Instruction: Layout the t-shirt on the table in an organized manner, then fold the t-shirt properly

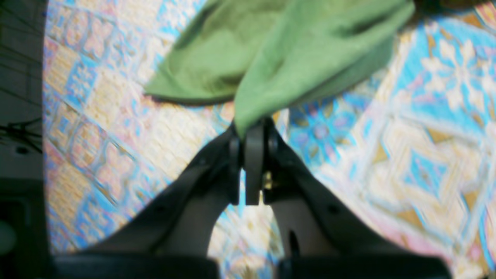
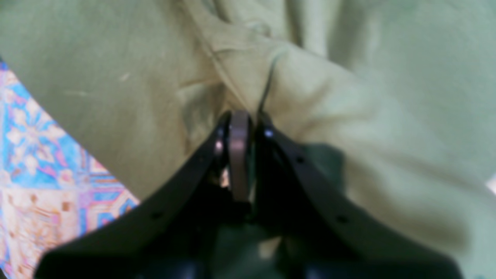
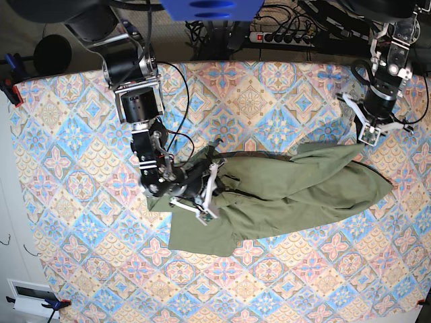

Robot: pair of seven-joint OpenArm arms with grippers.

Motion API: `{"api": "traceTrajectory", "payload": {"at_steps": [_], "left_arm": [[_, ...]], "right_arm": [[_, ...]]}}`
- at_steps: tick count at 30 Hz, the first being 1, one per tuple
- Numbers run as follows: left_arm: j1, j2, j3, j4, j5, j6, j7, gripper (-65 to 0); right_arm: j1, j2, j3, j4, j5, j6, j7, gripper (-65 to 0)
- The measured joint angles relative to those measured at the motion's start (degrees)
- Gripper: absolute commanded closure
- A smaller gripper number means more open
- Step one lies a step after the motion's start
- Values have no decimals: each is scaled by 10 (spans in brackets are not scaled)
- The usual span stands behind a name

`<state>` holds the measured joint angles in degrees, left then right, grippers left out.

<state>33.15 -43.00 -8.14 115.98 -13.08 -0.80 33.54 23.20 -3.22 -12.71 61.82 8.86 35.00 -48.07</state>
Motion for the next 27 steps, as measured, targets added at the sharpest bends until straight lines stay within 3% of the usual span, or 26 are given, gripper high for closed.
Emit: {"api": "traceTrajectory", "payload": {"at_steps": [4, 7, 11, 15, 18, 21, 25, 27], "left_arm": [[2, -29, -44, 0, 3, 5, 1, 0], [-4, -48, -60, 0, 2, 3, -1, 0], [-58, -62, -69, -1, 1, 3, 3, 0], [-96, -65, -71, 1, 3, 5, -3, 0], [-93, -63, -71, 1, 1, 1, 2, 0], [-92, -62, -70, 1, -2, 1, -3, 0], [-71, -59, -70, 1, -2, 2, 6, 0], [-73, -59, -67, 1, -4, 0, 2, 0]], "right_arm": [[-29, 37, 69, 137, 1, 2, -59, -33], [-34, 73, 88, 212, -8, -5, -63, -33], [-52, 86, 113, 287, 6, 5, -74, -32], [-52, 114, 154, 314, 88, 34, -104, -32], [-65, 140, 172, 323, 134, 27, -130, -39], [-127, 129, 167, 336, 139, 37, -124, -117], [-160, 101, 105, 339, 64, 37, -113, -262], [-150, 89, 70, 346, 37, 37, -87, -296]]}}
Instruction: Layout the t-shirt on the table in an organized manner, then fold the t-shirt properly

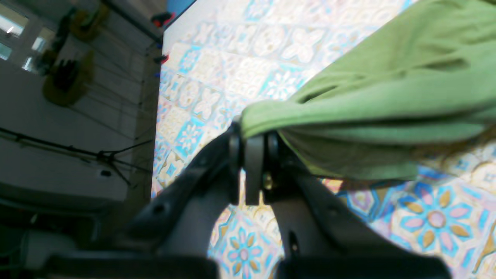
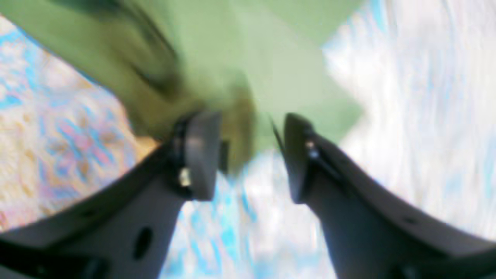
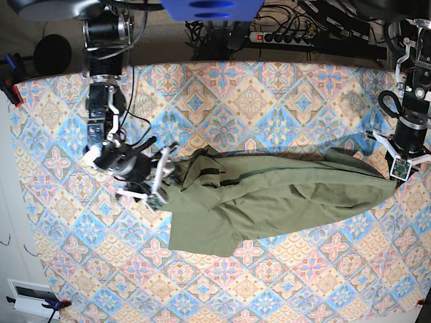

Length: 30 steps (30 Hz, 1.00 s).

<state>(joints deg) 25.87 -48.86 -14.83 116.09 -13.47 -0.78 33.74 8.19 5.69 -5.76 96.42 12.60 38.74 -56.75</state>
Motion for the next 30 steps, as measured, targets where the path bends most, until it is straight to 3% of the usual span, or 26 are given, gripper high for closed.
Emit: {"api": "traceTrajectory", "payload": {"at_steps": [7, 18, 24, 30], "left_arm": [[14, 11, 0, 0, 0, 0, -7, 0], [25, 22, 0, 0, 0, 2, -1, 0], [24, 22, 0, 0, 0, 1, -1, 0], [24, 22, 0, 0, 0, 1, -1, 0]], "right_arm": [[-1, -7, -70, -37, -121, 1, 64, -299], [41, -6, -74, -130, -123, 0, 133, -299], [53, -6, -75, -137, -125, 2, 120, -299], [83, -6, -73, -179, -123, -4, 152, -299]]}}
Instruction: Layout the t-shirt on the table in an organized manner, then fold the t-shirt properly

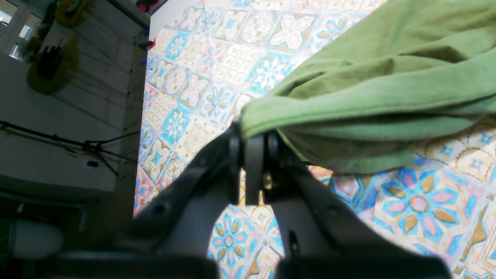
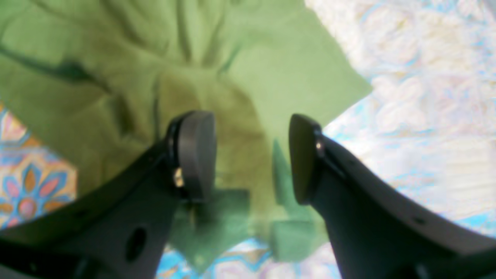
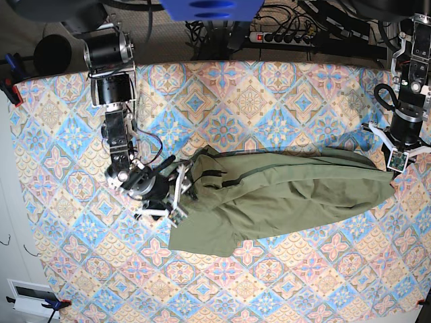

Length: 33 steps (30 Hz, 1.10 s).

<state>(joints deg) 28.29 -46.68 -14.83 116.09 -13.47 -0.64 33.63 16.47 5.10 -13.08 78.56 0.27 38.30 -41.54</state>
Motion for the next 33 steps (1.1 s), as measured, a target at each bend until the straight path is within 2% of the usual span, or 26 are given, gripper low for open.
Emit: {"api": "traceTrajectory", "payload": {"at_steps": [5, 15, 22, 25, 27, 31, 33], "left_arm": [[0, 0, 0, 0, 0, 0, 0, 0], [0, 0, 0, 0, 0, 0, 0, 0], [0, 0, 0, 0, 0, 0, 0, 0], [0, 0, 0, 0, 0, 0, 0, 0], [0, 0, 0, 0, 0, 0, 0, 0], [0, 0, 0, 0, 0, 0, 0, 0], [0, 0, 0, 0, 0, 0, 0, 0]], "right_arm": [[-12, 3, -31, -21, -3, 4, 1, -299], [-6, 0, -33, 19, -1, 4, 7, -299], [-5, 0, -34, -60, 0, 3, 14, -299], [-6, 0, -34, -85, 0, 2, 33, -290], [0, 0, -34, -87, -1, 6, 32, -229], [9, 0, -33, -74, -1, 5, 33, -8], [6, 0, -33, -54, -2, 5, 26, 0]]}}
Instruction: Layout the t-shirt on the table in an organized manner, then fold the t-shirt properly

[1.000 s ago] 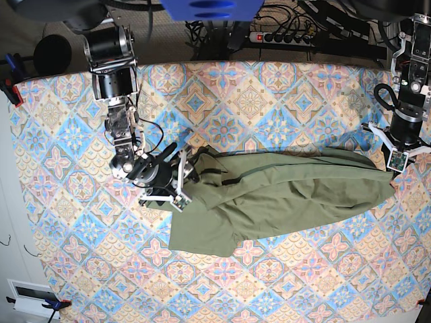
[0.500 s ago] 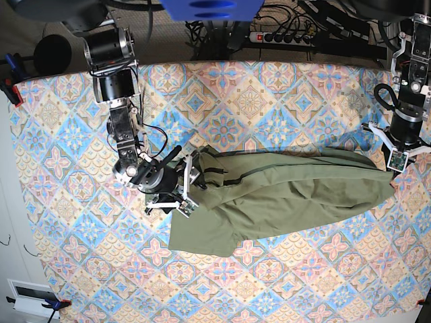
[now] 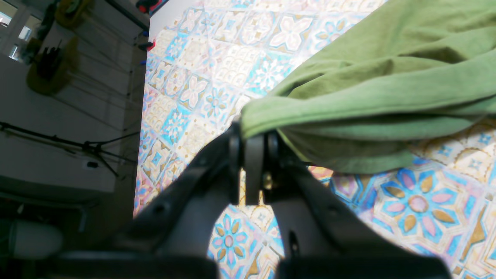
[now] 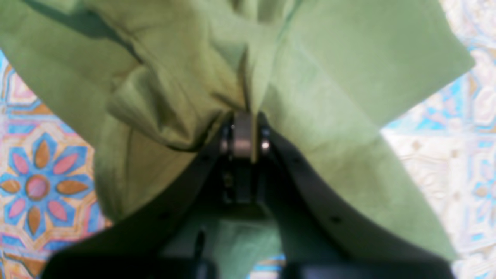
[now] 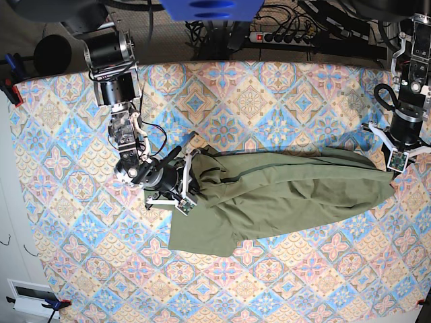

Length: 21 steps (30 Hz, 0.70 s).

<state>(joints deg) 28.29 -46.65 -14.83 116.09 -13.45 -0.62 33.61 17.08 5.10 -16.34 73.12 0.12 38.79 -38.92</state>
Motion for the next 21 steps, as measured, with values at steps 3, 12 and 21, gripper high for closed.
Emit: {"api": "traceTrajectory", "payload": {"at_steps": [3, 12, 21], "left_arm": [[-2, 0, 0, 0, 0, -1, 0, 0], [-62, 0, -2, 0, 1, -2, 0, 0], [-202, 2, -2, 8, -2, -3, -2, 0]], "right_arm": [[-6, 1, 2, 70, -2, 2, -26, -5], [-3, 2, 77, 194, 79, 16, -81, -7], [41, 68, 215, 202, 231, 15, -103, -7]]}}
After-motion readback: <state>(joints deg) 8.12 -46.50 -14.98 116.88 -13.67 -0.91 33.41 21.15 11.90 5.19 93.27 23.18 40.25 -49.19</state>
